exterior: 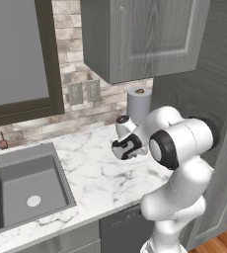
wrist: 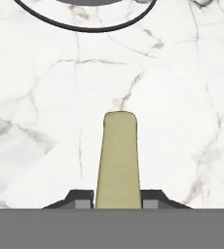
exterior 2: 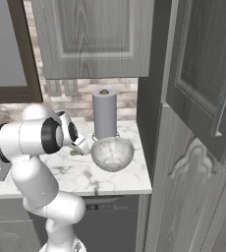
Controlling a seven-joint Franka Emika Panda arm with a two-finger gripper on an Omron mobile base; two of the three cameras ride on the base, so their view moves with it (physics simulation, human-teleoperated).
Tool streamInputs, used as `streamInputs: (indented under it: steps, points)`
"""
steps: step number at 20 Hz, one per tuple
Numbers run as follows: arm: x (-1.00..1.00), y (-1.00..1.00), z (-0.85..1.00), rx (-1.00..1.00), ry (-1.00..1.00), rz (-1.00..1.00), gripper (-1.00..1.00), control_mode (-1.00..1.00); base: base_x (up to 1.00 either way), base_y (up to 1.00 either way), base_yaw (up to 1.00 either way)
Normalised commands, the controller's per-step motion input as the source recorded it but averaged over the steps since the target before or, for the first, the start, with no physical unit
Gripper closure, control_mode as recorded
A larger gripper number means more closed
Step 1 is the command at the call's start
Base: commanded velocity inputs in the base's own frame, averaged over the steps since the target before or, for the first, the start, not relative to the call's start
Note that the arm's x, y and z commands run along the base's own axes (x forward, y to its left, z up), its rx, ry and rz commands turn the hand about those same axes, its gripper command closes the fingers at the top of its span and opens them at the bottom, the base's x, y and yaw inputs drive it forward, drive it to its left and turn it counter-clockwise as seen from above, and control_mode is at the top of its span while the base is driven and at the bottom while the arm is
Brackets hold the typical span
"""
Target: Pick the egg and butter from the fridge and place them by the bowl for mixing.
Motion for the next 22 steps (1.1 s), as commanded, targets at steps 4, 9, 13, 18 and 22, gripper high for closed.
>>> streamInputs:
  steps: [4,9,13,18,22]
  points:
    - [0.07,0.0,-0.17,0.0,0.06,-0.03,1.0,-1.0,0.0,0.0,0.0]
    - [0.0,-0.09,-0.16,0.0,0.05,0.0,-1.0,-1.0,0.0,0.0,0.0]
    - [-0.1,-0.17,-0.01,0.0,0.0,0.0,-1.0,-1.0,0.0,0.0,0.0]
    - [-0.27,-0.14,0.04,0.0,0.0,0.0,-1.0,-1.0,0.0,0.0,0.0]
    - [-0.23,0.0,0.3,0.01,0.0,0.0,-1.0,-1.0,0.0,0.0,0.0]
